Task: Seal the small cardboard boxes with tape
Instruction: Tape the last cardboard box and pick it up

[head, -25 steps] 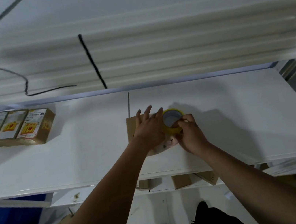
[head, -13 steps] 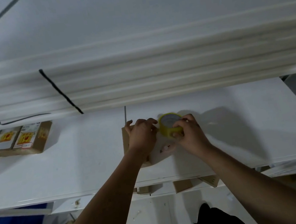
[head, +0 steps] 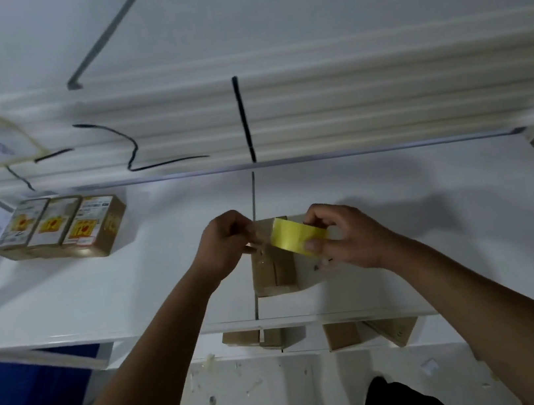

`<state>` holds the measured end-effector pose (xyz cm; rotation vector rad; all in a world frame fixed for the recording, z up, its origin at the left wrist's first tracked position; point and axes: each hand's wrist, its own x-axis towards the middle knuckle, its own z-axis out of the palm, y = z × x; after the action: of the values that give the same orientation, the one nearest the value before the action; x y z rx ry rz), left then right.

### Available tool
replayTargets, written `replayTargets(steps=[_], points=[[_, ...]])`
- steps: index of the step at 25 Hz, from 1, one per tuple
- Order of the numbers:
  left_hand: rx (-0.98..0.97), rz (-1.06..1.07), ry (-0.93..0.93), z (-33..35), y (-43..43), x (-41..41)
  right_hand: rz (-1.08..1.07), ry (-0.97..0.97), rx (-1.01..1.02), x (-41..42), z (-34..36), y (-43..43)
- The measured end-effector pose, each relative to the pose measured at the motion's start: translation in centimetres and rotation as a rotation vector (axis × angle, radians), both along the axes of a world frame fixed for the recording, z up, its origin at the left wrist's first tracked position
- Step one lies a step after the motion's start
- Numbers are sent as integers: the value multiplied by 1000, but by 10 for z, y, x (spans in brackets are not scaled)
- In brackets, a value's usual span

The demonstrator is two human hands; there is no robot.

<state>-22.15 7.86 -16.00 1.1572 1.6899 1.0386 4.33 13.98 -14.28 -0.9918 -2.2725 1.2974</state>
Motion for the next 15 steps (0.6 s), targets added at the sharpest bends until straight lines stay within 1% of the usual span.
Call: replayTargets(steps=[1, 3, 4, 6, 8, 10, 13, 15], points=[[-38, 39, 43, -4, -6, -8, -68, -83, 80, -1, -4, 5], [-106, 101, 50, -15, -16, -19, -204, -287, 202, -2, -11, 19], [-136, 127, 51, -21, -19, -19, -232, -347, 193, -4, -16, 26], [-176, 192, 62, -32, -20, -16, -228, -389, 130, -14, -26, 35], [-200, 238, 48, -42, -15, -12, -228, -449, 126, -22, -36, 41], [-219, 256, 61, -50, -10, -12, -244, -512, 140, -27, -42, 44], [-297, 250, 184, -62, -5, -9, -219, -636, 154, -37, -42, 48], [-374, 250, 162, -66, -4, 2, -202, -712, 163, -44, -41, 48]])
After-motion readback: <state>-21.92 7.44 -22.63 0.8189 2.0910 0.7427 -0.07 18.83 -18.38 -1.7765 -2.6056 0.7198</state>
